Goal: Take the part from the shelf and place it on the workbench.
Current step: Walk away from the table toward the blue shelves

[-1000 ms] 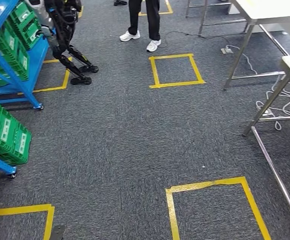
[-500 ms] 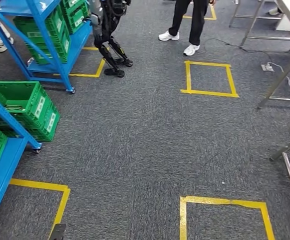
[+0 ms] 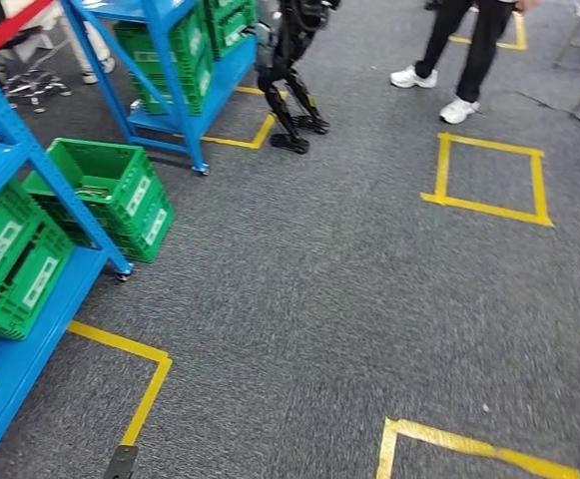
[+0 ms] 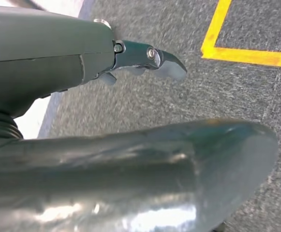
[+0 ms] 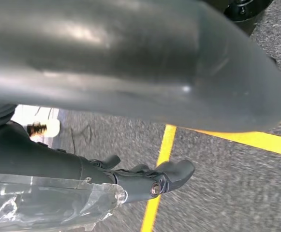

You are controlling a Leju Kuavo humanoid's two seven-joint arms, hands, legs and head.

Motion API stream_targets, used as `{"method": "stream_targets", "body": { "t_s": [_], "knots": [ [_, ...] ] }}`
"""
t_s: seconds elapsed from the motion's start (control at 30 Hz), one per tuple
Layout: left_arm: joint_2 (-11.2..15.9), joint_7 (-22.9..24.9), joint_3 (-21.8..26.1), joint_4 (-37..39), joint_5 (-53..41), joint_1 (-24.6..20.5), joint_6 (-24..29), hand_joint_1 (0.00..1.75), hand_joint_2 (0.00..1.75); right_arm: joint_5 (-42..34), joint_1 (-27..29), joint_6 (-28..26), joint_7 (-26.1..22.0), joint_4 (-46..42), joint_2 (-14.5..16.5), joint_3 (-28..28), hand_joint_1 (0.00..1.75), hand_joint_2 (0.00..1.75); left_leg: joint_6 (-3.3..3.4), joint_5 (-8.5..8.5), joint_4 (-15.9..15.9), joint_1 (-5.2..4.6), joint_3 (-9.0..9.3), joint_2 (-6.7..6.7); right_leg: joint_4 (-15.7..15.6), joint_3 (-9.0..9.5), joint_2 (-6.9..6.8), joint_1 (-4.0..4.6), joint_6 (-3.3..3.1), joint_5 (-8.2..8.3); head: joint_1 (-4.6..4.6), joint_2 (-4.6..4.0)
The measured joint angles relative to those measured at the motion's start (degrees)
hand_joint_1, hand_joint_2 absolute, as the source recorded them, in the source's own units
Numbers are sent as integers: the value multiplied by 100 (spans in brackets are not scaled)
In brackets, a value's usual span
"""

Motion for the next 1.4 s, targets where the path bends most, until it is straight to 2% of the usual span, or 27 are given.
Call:
{"method": "stream_targets", "body": {
  "t_s": [0.07, 0.1, 0.13, 0.2, 0.23, 0.3, 0.37, 0.4, 0.43, 0.5, 0.57, 0.6, 0.63, 0.67, 0.73, 0.8, 0.87, 0.9, 0.97, 1.0, 1.07, 1.1, 1.13, 1.17, 1.23, 1.3, 1.4],
  "knots": [
    [-5, -5, -2, 0, -6, 8, -1, 0, 0, 5, 11, 2, 1, 0, -9, -4, 0, 0, -20, -120, 632, 5, -422, 70, 0, 81, -179, 10, -9, -83, -2, 0],
    [-8, -11, -2, 0, -11, 24, -1, 0, 0, 8, 14, 4, 2, 0, -14, -5, 0, 0, -24, 1, 655, 7, -489, 84, 0, 136, -258, 10, -1, -131, -2, 0],
    [-9, -20, -2, 0, -16, 40, 0, 0, 0, 14, 14, 7, 2, 0, -18, -7, 0, 0, -21, 224, 461, 9, -444, 114, -1, 202, -333, 9, 9, -183, -4, 0],
    [-9, -41, -2, 0, -23, 50, 1, 0, 0, 33, 17, 16, 2, 0, -23, -8, 0, 0, -8, 699, -266, -8, -148, 342, 0, 334, -475, 22, 57, -310, -5, 0],
    [-11, -49, -1, 0, -24, 41, 1, 0, 0, 45, 21, 22, 2, 0, -29, -9, 0, 0, 19, 797, -578, -23, -3, 462, 3, 388, -535, 40, 90, -381, -7, 0],
    [-17, -57, 0, 0, -31, 25, 1, 0, 0, 60, 21, 34, 3, 0, -42, -12, 0, 0, 86, 760, -858, -53, 136, 560, -2, 497, -649, 71, 165, -481, 8, 0],
    [-15, -58, 0, 0, -60, 35, -4, 0, 0, 63, -8, 43, 10, 0, -49, -15, 0, 0, 176, 683, -891, -44, 191, 417, 22, 596, -670, 52, 225, -518, 28, 0],
    [-11, -59, 0, 0, -80, 44, -9, 0, 0, 63, -29, 48, 14, 0, -51, -16, 0, 0, 216, 651, -898, -35, 235, 350, 148, 574, -572, 34, 250, -531, 29, -1],
    [-8, -59, -1, 0, -97, 42, -17, 0, 0, 66, -48, 54, 17, 0, -51, -18, 0, 0, 253, 618, -902, -28, 288, 285, 378, 450, -441, 18, 267, -560, 37, -1],
    [-8, -59, -1, 0, -110, 20, -38, 0, 0, 75, -56, 66, 28, 1, -52, -21, 0, 0, 308, 544, -908, -21, 378, 156, 1142, -49, -192, 2, 292, -727, 56, -1],
    [-10, -59, 0, 0, -106, 14, -55, 0, 0, 82, -27, 78, 44, 2, -54, -24, 0, 0, 326, 442, -908, -19, 497, -23, 1763, -601, -122, 3, 306, -1033, 73, 0],
    [-11, -59, 2, 0, -104, 26, -58, 0, 0, 83, -9, 83, 49, 2, -58, -26, 0, 0, 323, 378, -908, -18, 583, -120, 1830, -776, -110, 3, 306, -1127, 77, 0],
    [-12, -59, 3, 0, -102, 40, -61, 0, 0, 84, 5, 86, 52, 2, -63, -28, 0, 0, 313, 309, -908, -13, 684, -216, 1713, -861, -94, 2, 302, -1106, 77, 0],
    [-14, -59, 5, 0, -101, 50, -61, 0, 0, 84, 13, 90, 52, 2, -72, -33, 0, 0, 298, 235, -908, -4, 788, -307, 1441, -867, -58, 0, 303, -930, 79, 0],
    [-20, -59, 7, 2, -101, 54, -63, 0, 0, 85, 32, 101, 51, 4, -85, -51, 0, 0, 250, 83, -906, 14, 949, -469, 753, -812, 174, -21, 305, -209, 104, 0],
    [-27, -59, 7, 5, -99, 50, -66, 0, 0, 85, 31, 110, 55, 8, -93, -68, 0, 0, 176, -26, -929, 29, 1031, -605, 366, -753, 347, -19, 244, 262, 117, -1],
    [-29, -60, 8, 7, -97, 54, -67, 0, 0, 85, 15, 114, 58, 9, -97, -74, 0, 0, 95, 3, -927, 40, 1070, -658, 285, -648, 267, 3, 132, 267, 98, -1],
    [-27, -62, 9, 7, -96, 55, -67, 0, 0, 85, 16, 114, 57, 9, -99, -78, 0, 0, 58, 78, -809, 34, 1036, -568, 242, -571, 205, 5, 82, 253, 84, -1],
    [-24, -64, 9, 7, -96, 33, -67, 0, 0, 85, 25, 114, 49, 8, -103, -85, 0, 0, 15, 122, -267, 12, 712, -241, 167, -376, 73, 16, 12, 181, 49, -1],
    [-25, -66, 9, 7, -96, 20, -67, 0, 0, 85, 31, 114, 46, 8, -105, -87, 0, 0, 3, 35, 86, 2, 456, -69, 132, -277, -1, 33, -15, 115, 36, -1],
    [-26, -66, 9, 8, -95, 25, -67, 0, 0, 86, 40, 114, 45, 8, -108, -91, 0, 0, 4, -371, 546, -2, -9, 57, 78, -62, -146, 62, -41, -37, 31, 0],
    [-27, -66, 10, 8, -90, 40, -67, 0, 0, 87, 44, 116, 45, 8, -108, -93, 0, 0, 11, -542, 579, -3, -149, 68, 59, 61, -210, 72, -44, -123, 29, 0],
    [-28, -66, 11, 9, -79, 56, -67, 0, 0, 89, 45, 120, 45, 8, -108, -94, 0, 0, 33, -585, 478, -7, -225, 80, 45, 197, -276, 82, -42, -216, 26, 0],
    [-28, -68, 12, 9, -66, 66, -67, 0, 0, 91, 46, 124, 45, 9, -108, -95, 0, 0, 68, -450, 268, -19, -251, 119, 33, 335, -345, 93, -37, -315, 24, 0],
    [-27, -70, 13, 13, -40, 77, -72, 0, 0, 98, 58, 137, 47, 10, -108, -99, 0, 0, 187, 287, -338, -94, -256, 392, 14, 570, -482, 124, -18, -524, 18, 0],
    [-31, -65, 16, 17, -7, 84, -92, 0, 0, 103, 64, 149, 55, 13, -114, -107, 0, 0, 235, 886, -730, -157, -229, 611, -20, 792, -613, 160, 20, -716, 33, 0],
    [-42, -26, 55, 17, 113, 46, -135, 0, 0, 87, 23, 168, 69, 13, -133, -116, 0, 0, 245, 949, -811, -129, -105, 423, 94, 981, -671, 166, 91, -762, 56, 0]
  ]
}}
